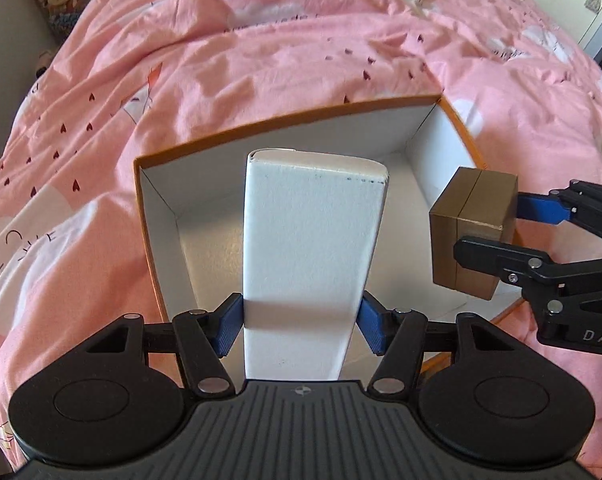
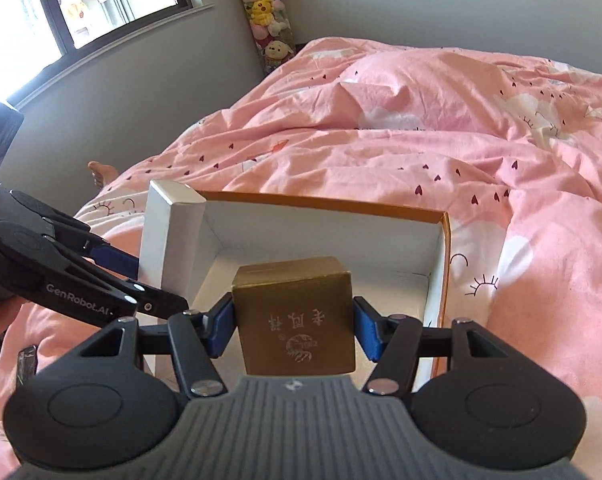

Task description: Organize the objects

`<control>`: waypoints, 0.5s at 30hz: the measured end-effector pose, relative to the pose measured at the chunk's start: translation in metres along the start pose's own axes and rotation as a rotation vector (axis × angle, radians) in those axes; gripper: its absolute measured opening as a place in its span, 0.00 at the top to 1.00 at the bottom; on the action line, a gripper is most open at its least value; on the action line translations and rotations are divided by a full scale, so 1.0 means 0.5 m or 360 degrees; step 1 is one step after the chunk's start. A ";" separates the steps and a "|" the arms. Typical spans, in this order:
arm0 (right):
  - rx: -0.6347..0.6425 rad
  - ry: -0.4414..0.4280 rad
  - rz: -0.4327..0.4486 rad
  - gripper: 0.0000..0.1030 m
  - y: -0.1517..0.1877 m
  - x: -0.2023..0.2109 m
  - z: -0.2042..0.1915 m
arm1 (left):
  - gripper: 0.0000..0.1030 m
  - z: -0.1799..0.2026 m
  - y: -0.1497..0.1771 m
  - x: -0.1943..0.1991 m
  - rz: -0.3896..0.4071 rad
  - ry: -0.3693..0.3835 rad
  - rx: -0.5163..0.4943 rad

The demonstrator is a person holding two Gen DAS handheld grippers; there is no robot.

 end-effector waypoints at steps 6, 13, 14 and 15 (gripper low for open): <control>-0.0032 0.0000 -0.0150 0.39 0.034 -0.089 0.022 | 0.32 -0.030 0.027 -0.098 -0.0205 -0.0073 0.0042; -0.0039 -0.0040 -0.0289 0.39 0.051 -0.157 0.023 | 0.32 -0.048 0.044 -0.162 -0.0370 -0.0201 0.0043; -0.0039 -0.0041 -0.0314 0.39 0.053 -0.168 0.023 | 0.32 -0.051 0.045 -0.170 -0.0394 -0.0221 0.0046; -0.0041 -0.0038 -0.0335 0.39 0.055 -0.177 0.025 | 0.32 -0.054 0.047 -0.177 -0.0415 -0.0231 0.0050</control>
Point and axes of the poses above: each gripper's, at about its wrist camera, not at the fingertips, and x roughly against the way its jaws point, z to its right, y to its underside, the point moved 10 cm from there along -x, roughly the way its jaws point, and after that the axes turned 8 degrees about y, right-handed, at the moved point
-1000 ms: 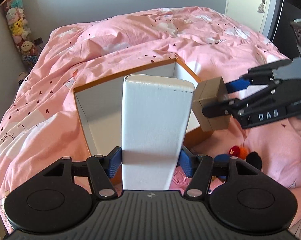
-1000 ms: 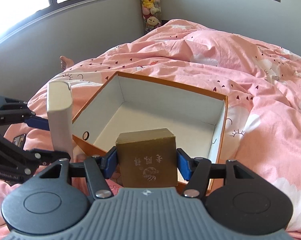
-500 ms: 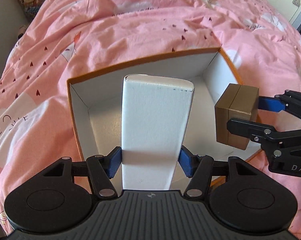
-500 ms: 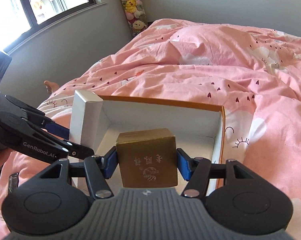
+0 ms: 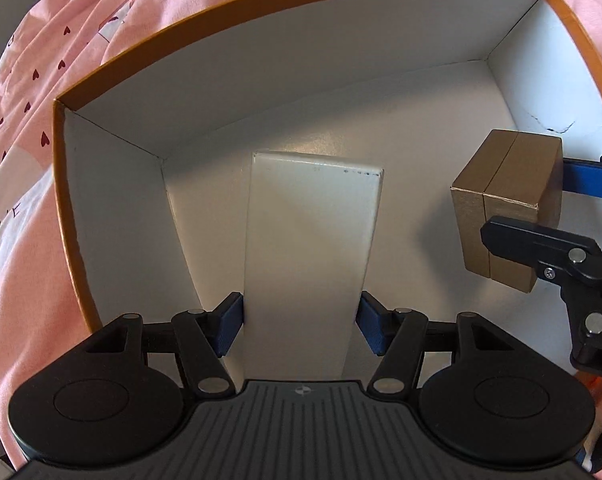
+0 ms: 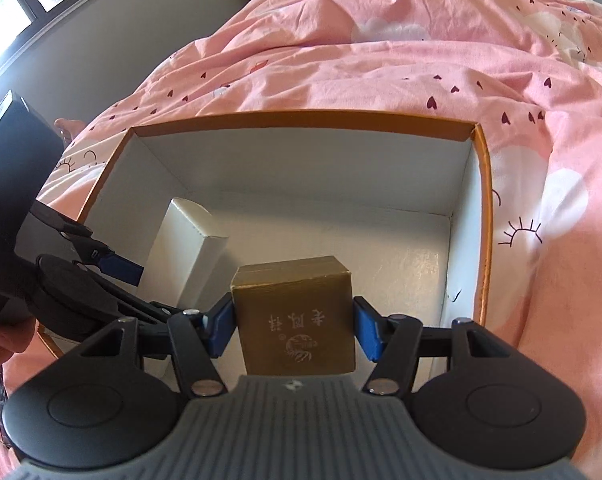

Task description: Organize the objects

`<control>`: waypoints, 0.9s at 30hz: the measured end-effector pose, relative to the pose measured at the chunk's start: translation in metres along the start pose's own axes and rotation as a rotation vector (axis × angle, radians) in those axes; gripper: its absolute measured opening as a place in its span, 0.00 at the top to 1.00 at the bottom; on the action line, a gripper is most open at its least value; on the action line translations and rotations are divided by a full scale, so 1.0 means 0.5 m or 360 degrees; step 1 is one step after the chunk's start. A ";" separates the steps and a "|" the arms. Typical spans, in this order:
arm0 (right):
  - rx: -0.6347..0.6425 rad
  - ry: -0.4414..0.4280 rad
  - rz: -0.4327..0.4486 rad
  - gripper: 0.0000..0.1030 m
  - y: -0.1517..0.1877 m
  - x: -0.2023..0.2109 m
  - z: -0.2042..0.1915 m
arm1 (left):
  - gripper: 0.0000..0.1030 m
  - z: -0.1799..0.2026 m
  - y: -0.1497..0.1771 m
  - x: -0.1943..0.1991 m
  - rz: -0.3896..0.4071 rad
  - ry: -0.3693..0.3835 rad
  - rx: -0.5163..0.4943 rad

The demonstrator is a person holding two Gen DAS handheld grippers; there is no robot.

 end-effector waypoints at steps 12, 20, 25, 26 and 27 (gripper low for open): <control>0.0049 0.0026 -0.0119 0.39 -0.003 -0.065 0.003 | 0.25 -0.034 0.035 -0.032 -0.0043 -0.0036 -0.0003; 0.0082 0.0050 -0.0177 0.38 0.003 -0.084 0.005 | 0.21 -0.007 0.030 0.046 0.0321 -0.0232 -0.0532; 0.0169 0.0046 -0.0200 0.36 0.013 -0.073 0.000 | 0.23 0.082 0.010 0.052 0.0413 -0.0228 -0.0926; 0.0198 0.0044 -0.0195 0.34 0.015 -0.070 -0.003 | 0.23 0.104 0.004 0.043 0.0401 -0.0220 -0.0970; 0.0223 0.0041 -0.0197 0.33 0.018 -0.068 -0.005 | 0.23 0.129 0.003 0.034 0.0383 -0.0214 -0.1010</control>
Point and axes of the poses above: each gripper's, at about its wrist camera, not at the fingertips, and x roughly against the way its jaws point, z to its right, y to its underside, the point moved 10 cm from there along -x, roughly the way its jaws point, and after that the axes turned 8 degrees about y, right-handed, at the moved point
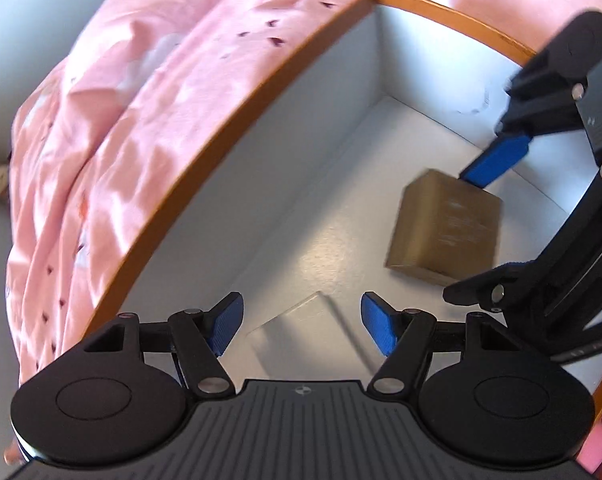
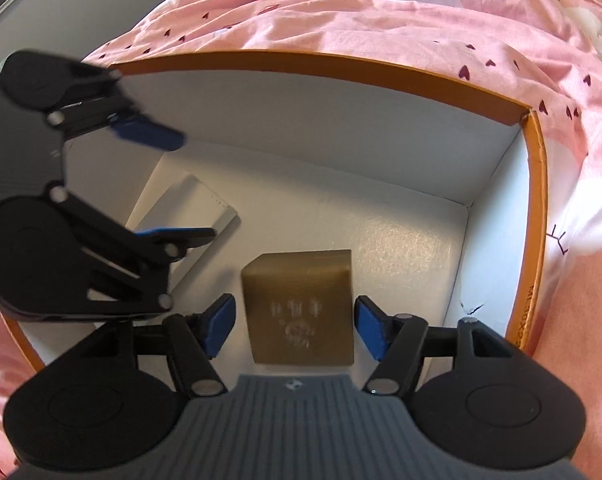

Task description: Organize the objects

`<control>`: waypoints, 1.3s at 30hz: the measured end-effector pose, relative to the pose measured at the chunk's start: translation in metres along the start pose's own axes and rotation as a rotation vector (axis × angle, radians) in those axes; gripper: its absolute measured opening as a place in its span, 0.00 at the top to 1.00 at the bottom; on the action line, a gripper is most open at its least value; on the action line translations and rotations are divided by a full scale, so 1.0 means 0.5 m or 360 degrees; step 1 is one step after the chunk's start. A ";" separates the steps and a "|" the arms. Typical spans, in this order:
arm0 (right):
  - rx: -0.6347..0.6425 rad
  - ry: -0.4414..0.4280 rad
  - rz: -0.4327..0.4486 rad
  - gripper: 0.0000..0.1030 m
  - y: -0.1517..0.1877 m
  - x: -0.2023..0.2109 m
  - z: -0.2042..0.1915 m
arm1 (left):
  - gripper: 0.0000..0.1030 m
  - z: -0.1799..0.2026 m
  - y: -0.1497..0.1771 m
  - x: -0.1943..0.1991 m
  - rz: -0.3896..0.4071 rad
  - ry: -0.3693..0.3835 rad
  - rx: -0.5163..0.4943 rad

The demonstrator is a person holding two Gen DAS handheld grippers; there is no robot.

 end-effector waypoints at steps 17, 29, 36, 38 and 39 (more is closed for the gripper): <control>0.0187 0.0106 -0.0084 0.35 0.021 -0.021 -0.020 | 0.64 -0.078 0.068 -0.067 -0.0270 -0.0150 0.0075; 0.0117 0.0111 -0.0141 0.39 0.010 -0.038 -0.017 | 0.63 -0.056 0.055 -0.018 -0.0099 -0.0058 0.0099; 0.0029 0.0078 -0.0102 0.39 -0.015 -0.010 -0.028 | 0.63 -0.048 0.061 0.019 -0.0095 0.0041 0.0024; -0.0043 0.0062 -0.0081 0.39 -0.035 -0.001 -0.022 | 0.63 -0.036 0.078 0.030 -0.0084 0.0067 0.0015; -0.0075 0.0057 -0.0073 0.39 -0.044 0.003 -0.020 | 0.63 -0.032 0.080 0.034 -0.0078 0.0070 0.0002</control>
Point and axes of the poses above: each gripper's, at about its wrist camera, not at the fingertips, and x roughly against the way its jaws point, z to its right, y to its underside, the point moved 10 cm from there along -x, roughly the way its jaws point, and after that the axes turned 8 degrees about y, right-handed, at the moved point
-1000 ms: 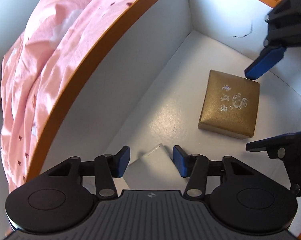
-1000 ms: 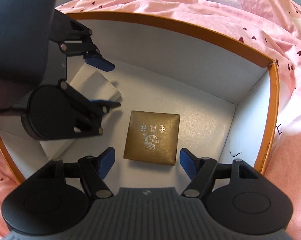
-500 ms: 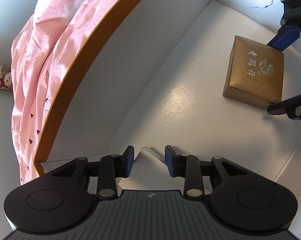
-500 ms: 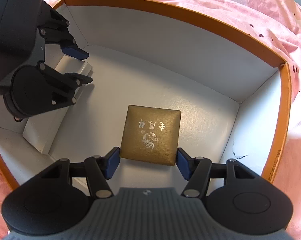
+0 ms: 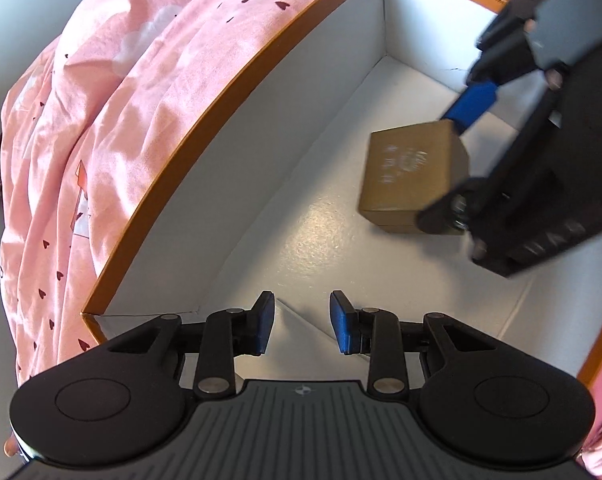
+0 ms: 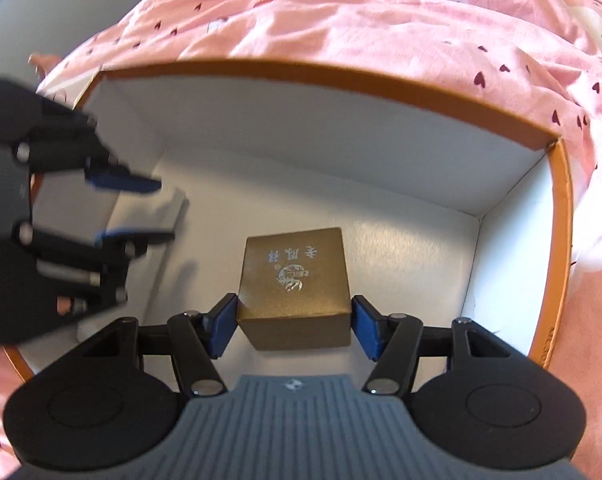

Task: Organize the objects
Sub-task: 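Grasp the gold box again with the right gripper and push it into the box corner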

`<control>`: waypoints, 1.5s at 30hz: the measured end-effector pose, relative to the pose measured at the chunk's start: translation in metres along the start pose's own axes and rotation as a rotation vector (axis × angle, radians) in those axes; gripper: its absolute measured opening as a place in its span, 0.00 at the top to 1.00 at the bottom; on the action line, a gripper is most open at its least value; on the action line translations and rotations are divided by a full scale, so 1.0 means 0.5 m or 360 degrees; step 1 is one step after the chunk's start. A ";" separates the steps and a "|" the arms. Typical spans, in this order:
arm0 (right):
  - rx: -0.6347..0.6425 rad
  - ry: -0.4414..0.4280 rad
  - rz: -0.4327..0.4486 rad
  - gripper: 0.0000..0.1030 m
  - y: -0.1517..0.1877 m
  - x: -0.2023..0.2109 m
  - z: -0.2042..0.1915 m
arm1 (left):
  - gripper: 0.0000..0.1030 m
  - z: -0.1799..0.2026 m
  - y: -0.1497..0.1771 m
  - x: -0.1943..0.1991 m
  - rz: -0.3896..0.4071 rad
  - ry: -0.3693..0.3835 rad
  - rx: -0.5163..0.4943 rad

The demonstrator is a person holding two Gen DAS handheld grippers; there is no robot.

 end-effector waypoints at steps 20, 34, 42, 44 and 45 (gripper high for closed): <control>-0.0491 -0.0138 0.0025 0.40 -0.122 -0.042 0.020 | 0.63 -0.050 -0.015 -0.046 0.0060 0.0127 0.0186; -0.0399 -0.0248 0.0040 0.41 -0.115 -0.025 -0.006 | 0.63 -0.068 -0.028 -0.071 0.0054 0.0154 0.0203; -0.0178 -0.0208 0.0032 0.44 -0.070 -0.029 -0.025 | 0.58 -0.081 -0.020 -0.104 -0.0078 -0.0013 -0.0028; -0.0165 -0.0211 0.0017 0.51 -0.064 -0.037 -0.023 | 0.52 -0.077 -0.016 -0.109 -0.0093 -0.0031 -0.0081; -0.0164 -0.0225 0.0008 0.52 -0.061 -0.039 -0.024 | 0.52 -0.072 -0.014 -0.112 -0.0104 -0.0026 -0.0106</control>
Point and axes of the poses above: each gripper's, at about its wrist camera, not at the fingertips, and x roughly against the way its jaws point, z to its right, y to its underside, the point moved 10 cm from there along -x, roughly the way its jaws point, and after that the axes turned 8 degrees about y, right-handed, at the moved point
